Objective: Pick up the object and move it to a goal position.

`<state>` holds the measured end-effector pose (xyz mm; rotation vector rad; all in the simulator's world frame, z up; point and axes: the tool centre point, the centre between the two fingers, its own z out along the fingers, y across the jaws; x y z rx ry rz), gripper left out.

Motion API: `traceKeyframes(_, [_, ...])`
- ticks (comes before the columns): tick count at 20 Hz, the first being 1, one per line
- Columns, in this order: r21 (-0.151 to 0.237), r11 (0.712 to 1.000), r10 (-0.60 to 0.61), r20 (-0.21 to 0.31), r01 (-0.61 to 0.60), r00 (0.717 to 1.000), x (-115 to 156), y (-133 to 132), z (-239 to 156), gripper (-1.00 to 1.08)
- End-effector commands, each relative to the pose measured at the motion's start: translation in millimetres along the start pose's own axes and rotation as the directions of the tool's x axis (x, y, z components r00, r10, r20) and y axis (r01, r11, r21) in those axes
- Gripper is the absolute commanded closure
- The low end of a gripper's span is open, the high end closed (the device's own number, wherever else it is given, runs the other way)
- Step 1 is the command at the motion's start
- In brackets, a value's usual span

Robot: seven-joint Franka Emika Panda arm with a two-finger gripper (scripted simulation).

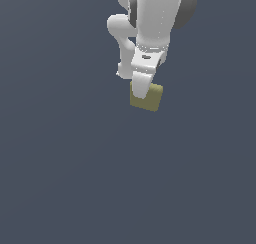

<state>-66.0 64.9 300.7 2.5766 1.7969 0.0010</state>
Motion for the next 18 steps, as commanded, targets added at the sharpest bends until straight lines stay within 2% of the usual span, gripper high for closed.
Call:
traceKeyframes(1, [0.001, 1.000, 0.000, 0.000, 0.000, 1.000, 9, -4, -24, 1.08])
traceKeyframes(9, [0.001, 1.000, 0.002, 0.000, -0.002, 1.000, 29, -10, -77, 1.08])
traceKeyframes(18, [0.001, 1.000, 0.002, 0.000, -0.002, 1.000, 37, -10, -95, 1.08])
